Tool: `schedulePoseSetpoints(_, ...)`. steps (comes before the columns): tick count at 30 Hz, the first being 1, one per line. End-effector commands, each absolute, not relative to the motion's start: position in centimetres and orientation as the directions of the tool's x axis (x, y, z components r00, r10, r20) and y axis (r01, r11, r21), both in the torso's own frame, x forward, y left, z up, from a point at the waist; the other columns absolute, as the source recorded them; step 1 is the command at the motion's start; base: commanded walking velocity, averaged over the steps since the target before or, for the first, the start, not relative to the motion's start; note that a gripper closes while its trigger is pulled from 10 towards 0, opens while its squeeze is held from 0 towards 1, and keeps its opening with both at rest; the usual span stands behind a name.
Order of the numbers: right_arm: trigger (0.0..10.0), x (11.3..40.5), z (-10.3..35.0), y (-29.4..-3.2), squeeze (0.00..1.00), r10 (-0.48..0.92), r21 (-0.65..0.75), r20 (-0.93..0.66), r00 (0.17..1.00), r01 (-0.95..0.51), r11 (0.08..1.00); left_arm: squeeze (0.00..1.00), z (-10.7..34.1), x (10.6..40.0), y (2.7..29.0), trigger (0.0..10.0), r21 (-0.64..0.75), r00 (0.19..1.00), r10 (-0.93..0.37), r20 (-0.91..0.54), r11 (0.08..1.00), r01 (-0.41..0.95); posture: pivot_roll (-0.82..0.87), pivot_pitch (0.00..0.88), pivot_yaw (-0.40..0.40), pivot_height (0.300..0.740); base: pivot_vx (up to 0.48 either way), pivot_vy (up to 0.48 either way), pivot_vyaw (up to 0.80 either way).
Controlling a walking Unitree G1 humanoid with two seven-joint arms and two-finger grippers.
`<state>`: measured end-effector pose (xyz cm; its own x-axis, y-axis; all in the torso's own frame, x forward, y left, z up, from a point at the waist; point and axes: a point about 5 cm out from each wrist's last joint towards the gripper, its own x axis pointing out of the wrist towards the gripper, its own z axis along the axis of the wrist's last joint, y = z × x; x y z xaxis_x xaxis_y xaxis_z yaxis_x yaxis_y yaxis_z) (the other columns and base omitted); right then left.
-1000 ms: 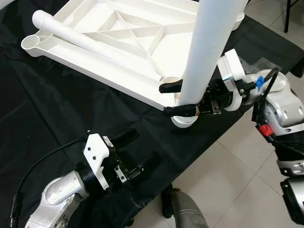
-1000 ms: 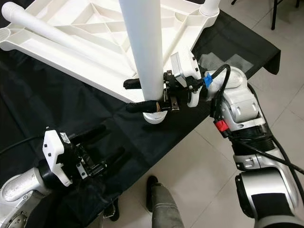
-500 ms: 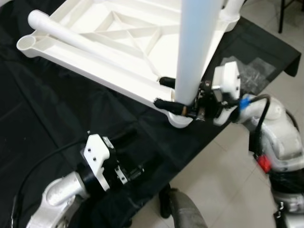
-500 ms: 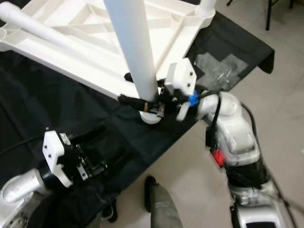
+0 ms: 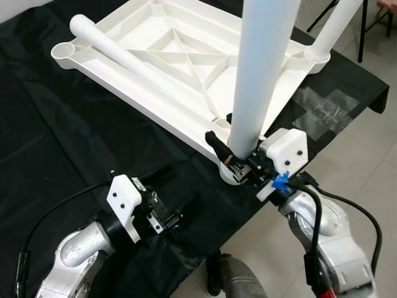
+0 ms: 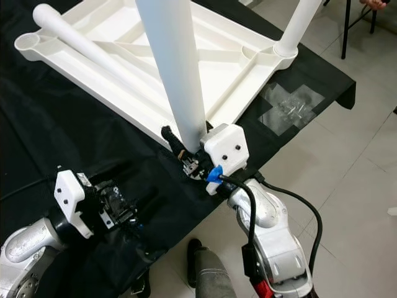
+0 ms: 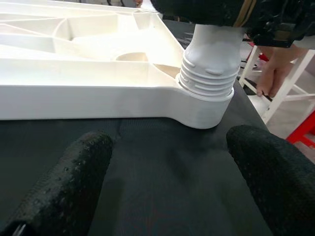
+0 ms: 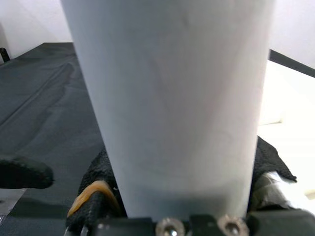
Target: Building children table
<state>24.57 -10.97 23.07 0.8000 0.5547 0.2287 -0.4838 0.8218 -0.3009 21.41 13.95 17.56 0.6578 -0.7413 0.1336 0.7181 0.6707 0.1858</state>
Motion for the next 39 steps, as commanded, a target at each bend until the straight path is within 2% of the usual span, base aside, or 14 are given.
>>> schedulePoseSetpoints(1, 10.0, 25.3, 18.7, -11.3, 0.00, 0.496, -0.213, 0.020, 0.868, -0.481, 0.851, 0.00, 17.5, 21.5, 14.8, 10.0, 0.172, 0.697, -0.703, 0.144, 0.711, 0.682, -0.03, 0.298, -0.025, 0.740, 0.000, 0.000, 0.00)
schedulePoseSetpoints(4, 10.0, 25.2, 18.8, -11.2, 0.00, 0.449, -0.218, 0.027, 0.893, -0.433, 0.875, 0.00, 19.4, 22.4, 16.1, 10.0, 0.126, 0.753, -0.611, 0.244, 0.790, 0.600, -0.03, 0.287, -0.028, 0.740, 0.000, 0.000, 0.00)
schedulePoseSetpoints(6, 10.0, 25.2, 18.8, -11.2, 0.00, 0.449, -0.218, 0.027, 0.893, -0.433, 0.875, 0.00, 19.4, 22.4, 16.1, 10.0, 0.126, 0.753, -0.611, 0.244, 0.790, 0.600, -0.03, 0.287, -0.028, 0.740, 0.000, 0.000, 0.00)
schedulePoseSetpoints(7, 10.0, 25.2, 18.8, -11.3, 0.00, 0.411, -0.232, 0.037, 0.911, -0.393, 0.890, 0.00, 23.2, 23.2, 18.0, 10.0, 0.069, 0.751, -0.529, 0.396, 0.832, 0.550, -0.02, 0.269, -0.030, 0.740, 0.000, 0.000, 0.00)
schedulePoseSetpoints(8, 10.0, 25.2, 18.8, -11.3, 0.00, 0.411, -0.232, 0.037, 0.911, -0.393, 0.890, 0.00, 23.2, 23.2, 18.0, 10.0, 0.069, 0.751, -0.529, 0.396, 0.832, 0.550, -0.02, 0.269, -0.030, 0.740, 0.000, 0.000, 0.00)
schedulePoseSetpoints(11, 10.0, 25.4, 18.7, -11.4, 0.00, 0.390, -0.242, 0.048, 0.920, -0.368, 0.898, 0.00, 26.8, 23.1, 19.0, 10.0, 0.064, 0.679, -0.514, 0.524, 0.819, 0.571, -0.02, 0.256, -0.029, 0.740, 0.000, 0.000, 0.00)
schedulePoseSetpoints(13, 10.0, 25.5, 18.7, -11.5, 0.00, 0.388, -0.243, 0.052, 0.920, -0.365, 0.899, 0.00, 27.6, 23.0, 18.9, 10.0, 0.069, 0.653, -0.523, 0.547, 0.806, 0.588, -0.02, 0.256, -0.029, 0.740, 0.000, 0.000, 0.00)
schedulePoseSetpoints(16, 10.0, 25.7, 18.6, -11.5, 0.00, 0.382, -0.243, 0.061, 0.922, -0.357, 0.902, 0.00, 29.1, 22.6, 18.6, 10.0, 0.071, 0.579, -0.551, 0.601, 0.759, 0.648, -0.02, 0.245, -0.029, 0.740, 0.000, 0.000, 0.00)
schedulePoseSetpoints(17, 10.0, 25.7, 18.6, -11.5, 0.00, 0.382, -0.243, 0.061, 0.922, -0.357, 0.902, 0.00, 29.1, 22.6, 18.6, 10.0, 0.071, 0.579, -0.551, 0.601, 0.759, 0.648, -0.02, 0.245, -0.029, 0.740, 0.000, 0.000, 0.00)
schedulePoseSetpoints(20, 10.0, 26.2, 18.6, -11.9, 0.00, 0.359, -0.243, 0.078, 0.930, -0.331, 0.912, 0.00, 30.1, 21.3, 17.9, 10.0, 0.071, 0.459, -0.619, 0.637, 0.641, 0.765, -0.02, 0.235, -0.029, 0.740, 0.000, 0.000, 0.00)
schedulePoseSetpoints(21, 10.0, 26.2, 18.6, -11.9, 0.00, 0.359, -0.243, 0.078, 0.930, -0.331, 0.912, 0.00, 30.1, 21.3, 17.9, 10.0, 0.071, 0.459, -0.619, 0.637, 0.641, 0.765, -0.02, 0.235, -0.029, 0.740, 0.000, 0.000, 0.00)
schedulePoseSetpoints(23, 10.0, 26.5, 18.6, -12.1, 0.00, 0.344, -0.248, 0.086, 0.935, -0.314, 0.916, 0.00, 30.1, 20.5, 17.6, 10.0, 0.064, 0.404, -0.664, 0.630, 0.562, 0.825, -0.02, 0.234, -0.028, 0.740, 0.000, 0.000, 0.00)
schedulePoseSetpoints(32, 10.0, 26.8, 18.4, -12.1, 0.00, 0.333, -0.246, 0.095, 0.938, -0.302, 0.921, 0.00, 30.1, 19.3, 16.9, 10.0, 0.077, 0.295, -0.760, 0.579, 0.411, 0.908, -0.02, 0.226, -0.030, 0.740, 0.000, 0.000, 0.00)
schedulePoseSetpoints(39, 10.0, 27.0, 18.2, -12.1, 0.00, 0.331, -0.249, 0.098, 0.938, -0.299, 0.921, 0.00, 30.8, 20.1, 15.7, 10.0, 0.121, 0.282, -0.789, 0.546, 0.408, 0.905, -0.01, 0.223, -0.033, 0.740, 0.000, 0.000, 0.00)
